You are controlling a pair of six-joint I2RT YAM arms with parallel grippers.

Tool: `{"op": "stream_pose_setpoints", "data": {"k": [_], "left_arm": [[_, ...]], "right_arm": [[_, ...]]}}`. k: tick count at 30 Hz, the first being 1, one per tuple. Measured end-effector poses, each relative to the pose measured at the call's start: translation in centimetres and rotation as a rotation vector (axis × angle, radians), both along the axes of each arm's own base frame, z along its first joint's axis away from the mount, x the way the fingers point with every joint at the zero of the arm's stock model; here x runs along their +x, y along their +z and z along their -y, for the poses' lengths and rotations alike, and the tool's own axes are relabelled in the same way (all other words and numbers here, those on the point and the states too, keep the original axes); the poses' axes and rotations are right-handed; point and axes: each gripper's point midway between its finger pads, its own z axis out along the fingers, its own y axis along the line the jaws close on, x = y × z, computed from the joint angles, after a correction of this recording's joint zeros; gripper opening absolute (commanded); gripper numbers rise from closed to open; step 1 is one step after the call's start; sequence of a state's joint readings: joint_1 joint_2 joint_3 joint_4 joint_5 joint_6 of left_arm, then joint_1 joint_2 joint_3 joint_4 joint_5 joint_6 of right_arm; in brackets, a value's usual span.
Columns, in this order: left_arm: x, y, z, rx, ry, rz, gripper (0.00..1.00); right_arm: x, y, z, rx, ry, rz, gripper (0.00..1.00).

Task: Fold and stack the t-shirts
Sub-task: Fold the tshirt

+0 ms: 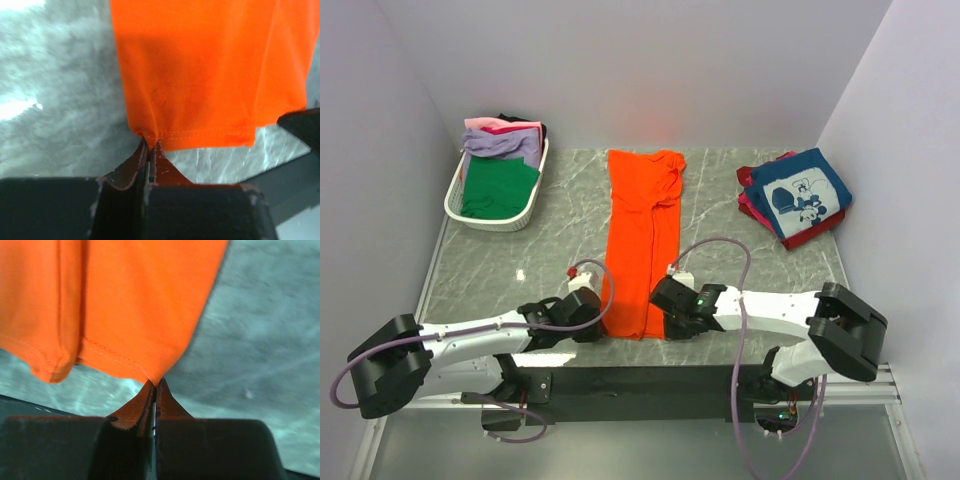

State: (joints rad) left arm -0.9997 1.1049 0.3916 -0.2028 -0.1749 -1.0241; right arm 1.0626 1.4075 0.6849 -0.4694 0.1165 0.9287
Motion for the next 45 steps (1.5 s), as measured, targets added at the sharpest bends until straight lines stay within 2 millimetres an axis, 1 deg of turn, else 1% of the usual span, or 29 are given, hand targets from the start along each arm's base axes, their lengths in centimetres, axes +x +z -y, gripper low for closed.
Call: {"op": "stream_pose_setpoints", "data": {"k": [4,8,11,14,17,20,22,25,28,32,34,38,42,45], "left_arm": [[-1.1,0.0,0.7,-0.022,-0.059,-0.029,0.01],[-2.4,0.2,1.3,-0.040,-0.110,-0.057,0.01],[-3.2,0.8,1.9,-0.072,-0.142,-0.064,0.01],[-3.5,1.7,2.4,-0.105,-0.157,-0.057,0.01],[-3.3,2.5,2.9,-0.131,-0.146,-0.050,0.01],[-2.6,3.5,3.5,-0.144,-0.132,-0.029,0.01],[-2.0,4.0,4.0,-0.143,-0.121,-0.014,0.00],[-0.9,4.1,4.6,-0.121,-0.100,-0.001,0.01],[0.6,3.7,4.8,-0.104,-0.068,0.006,0.01],[3.3,3.2,4.0,-0.075,-0.018,0.025,0.01],[4.8,3.5,3.7,-0.068,0.001,0.045,0.01],[9.0,4.5,3.6,-0.057,0.031,0.101,0.01],[13.9,5.6,3.9,-0.037,0.051,0.165,0.00],[17.0,6.0,3.9,-0.011,0.059,0.198,0.01]], "right_arm": [[-0.7,0.6,1.1,-0.025,0.030,-0.012,0.00],[-1.6,1.5,1.7,-0.023,0.054,-0.022,0.00],[-2.3,2.2,2.0,-0.012,0.069,-0.029,0.00],[-2.5,2.9,2.1,0.006,0.075,-0.022,0.00],[-2.3,3.3,2.0,0.021,0.074,-0.006,0.00],[-2.0,3.2,2.0,0.010,0.069,0.008,0.00],[-1.5,3.1,1.8,-0.007,0.064,0.020,0.00],[-0.2,3.1,1.3,-0.031,0.055,0.048,0.00],[2.0,3.3,0.7,-0.036,0.031,0.091,0.00],[5.4,4.1,0.3,-0.030,-0.001,0.151,0.00],[7.3,4.6,0.2,-0.024,-0.016,0.182,0.00],[10.8,5.2,0.1,-0.024,-0.034,0.230,0.00],[14.5,5.4,0.0,-0.040,-0.042,0.260,0.00],[17.4,5.5,0.0,-0.049,-0.051,0.280,0.00]]}}
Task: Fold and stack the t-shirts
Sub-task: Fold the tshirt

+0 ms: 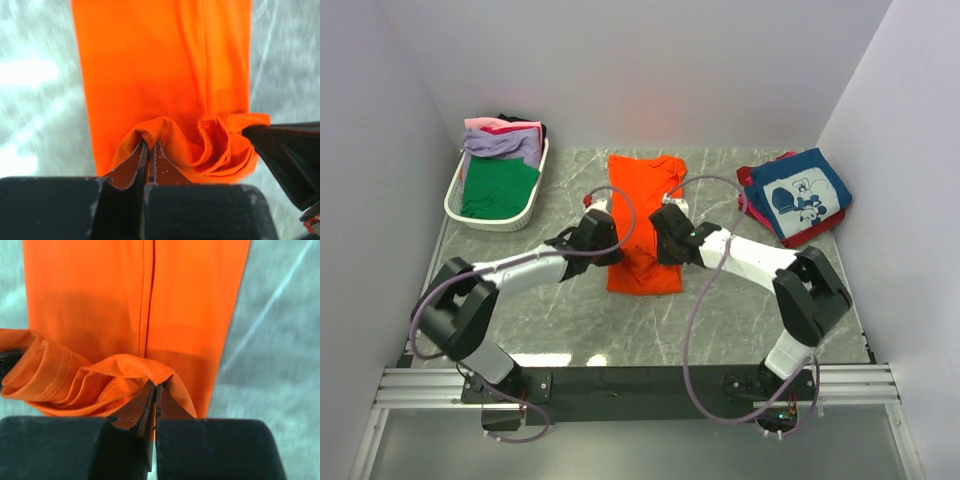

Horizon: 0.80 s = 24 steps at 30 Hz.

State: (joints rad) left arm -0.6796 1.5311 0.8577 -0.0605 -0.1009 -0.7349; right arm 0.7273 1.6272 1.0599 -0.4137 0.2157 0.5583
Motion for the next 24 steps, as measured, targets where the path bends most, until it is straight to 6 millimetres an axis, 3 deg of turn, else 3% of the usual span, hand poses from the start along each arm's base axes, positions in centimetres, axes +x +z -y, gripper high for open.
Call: {"op": "stream_pose_setpoints", "data": {"k": [4,11,24], "left_arm": [[3.9,-0.3,-0.8,0.038,0.020,0.018,0.00],[8.9,-1.8,-1.9,0.092,0.034,0.008,0.01],[13.1,-0.8,-1.4,0.091,-0.008,0.051,0.01]], "right_arm": [[3.6,-0.3,0.1,-0.007,-0.013,0.014,0.00],[8.7,0.1,0.8,-0.015,-0.038,0.046,0.00],[12.3,0.7,2.1,-0.027,-0.062,0.064,0.00]]}}
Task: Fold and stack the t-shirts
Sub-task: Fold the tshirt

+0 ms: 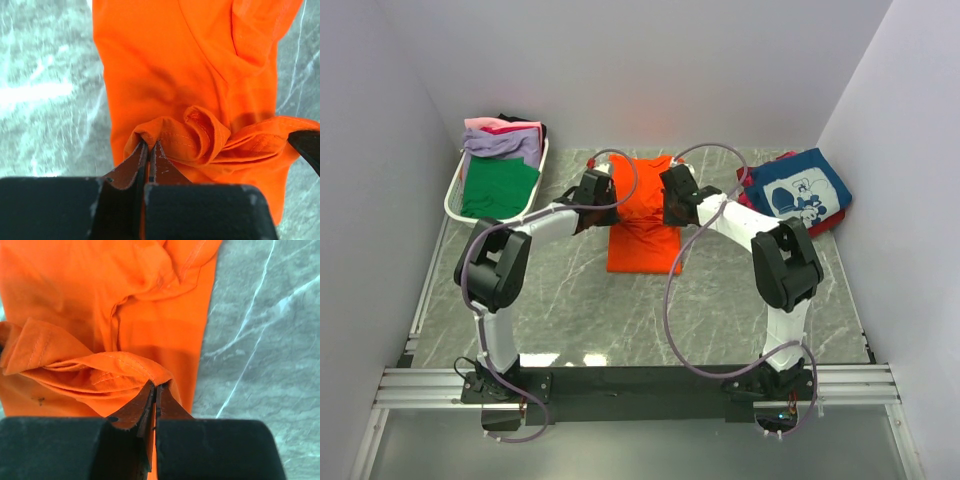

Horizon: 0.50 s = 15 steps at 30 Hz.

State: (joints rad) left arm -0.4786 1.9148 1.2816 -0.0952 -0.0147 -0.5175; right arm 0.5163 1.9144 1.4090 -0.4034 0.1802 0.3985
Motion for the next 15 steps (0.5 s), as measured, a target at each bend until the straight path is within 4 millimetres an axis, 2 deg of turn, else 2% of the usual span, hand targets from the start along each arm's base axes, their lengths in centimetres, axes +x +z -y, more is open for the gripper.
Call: {"op": "stream_pose_setpoints", "data": {"k": [11,14,15], "left_arm": [[2.1,-1.0,-0.1,-0.005,-0.010,-0.010,0.01],[2.4,-1.5,0.1,-0.004,-0.017,-0.016,0.14],[2.6,-1.6,0.0,-0.003,-0.015,-0.016,0.23]], "right_arm": [[2.3,-0.6,-0.1,-0.005,-0.004,-0.012,0.00],[2.5,-1.0,0.1,-0.011,-0.008,-0.024,0.00],[2.7,-1.1,0.1,-0.012,-0.010,-0.027,0.00]]}}
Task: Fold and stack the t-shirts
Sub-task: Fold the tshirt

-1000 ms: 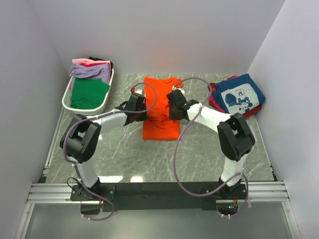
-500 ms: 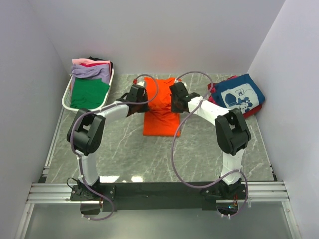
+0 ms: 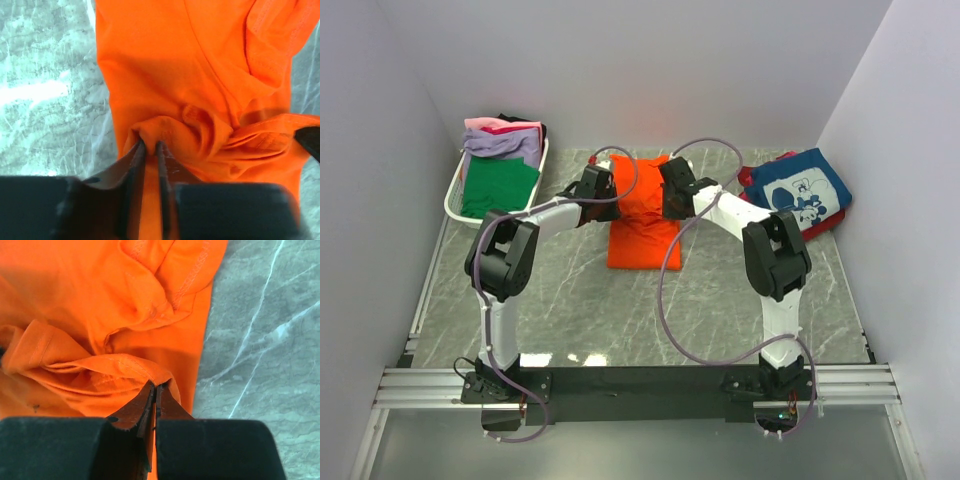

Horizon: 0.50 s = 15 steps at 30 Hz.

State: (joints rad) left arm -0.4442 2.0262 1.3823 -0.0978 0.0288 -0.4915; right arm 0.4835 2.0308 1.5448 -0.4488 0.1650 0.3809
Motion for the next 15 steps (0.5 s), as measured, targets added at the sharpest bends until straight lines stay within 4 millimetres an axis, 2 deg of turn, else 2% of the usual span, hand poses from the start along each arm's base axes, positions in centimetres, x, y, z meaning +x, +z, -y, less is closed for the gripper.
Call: {"op": "stream_pose_setpoints", "data": {"k": [1,2,3,4,5,7,8,10,15], "left_arm": [[0.0,0.0,-0.1,0.004,-0.001,0.000,0.28],[0.1,0.2,-0.1,0.006,0.002,-0.001,0.40],[0.3,0.4,-0.1,0.007,0.005,0.001,0.45],[0.5,0.6,-0.1,0.007,0.007,0.009,0.50],[0.8,0.9,-0.3,0.013,0.018,0.019,0.57],[1.1,1.4,-0.8,0.029,0.042,0.037,0.63],[1.1,1.7,-1.1,0.035,0.056,0.044,0.67],[1.1,3.0,-1.8,0.046,0.085,0.074,0.70],[-1.4,7.8,-3.4,-0.012,0.128,0.179,0.73]], "right_arm": [[0.1,-0.1,0.1,-0.001,-0.002,-0.002,0.11],[0.2,-0.2,0.2,-0.003,-0.008,-0.007,0.22],[0.3,-0.2,0.3,-0.004,-0.012,-0.010,0.31],[0.3,-0.2,0.5,-0.005,-0.016,-0.012,0.44],[0.3,-0.3,0.7,-0.008,-0.021,-0.015,0.49],[0.3,0.0,1.0,-0.016,-0.022,-0.013,0.57],[0.2,0.4,1.2,-0.018,-0.022,-0.008,0.58],[-0.2,1.4,1.5,-0.017,-0.025,0.006,0.60],[-1.4,6.4,1.3,0.063,0.003,0.094,0.60]]}}
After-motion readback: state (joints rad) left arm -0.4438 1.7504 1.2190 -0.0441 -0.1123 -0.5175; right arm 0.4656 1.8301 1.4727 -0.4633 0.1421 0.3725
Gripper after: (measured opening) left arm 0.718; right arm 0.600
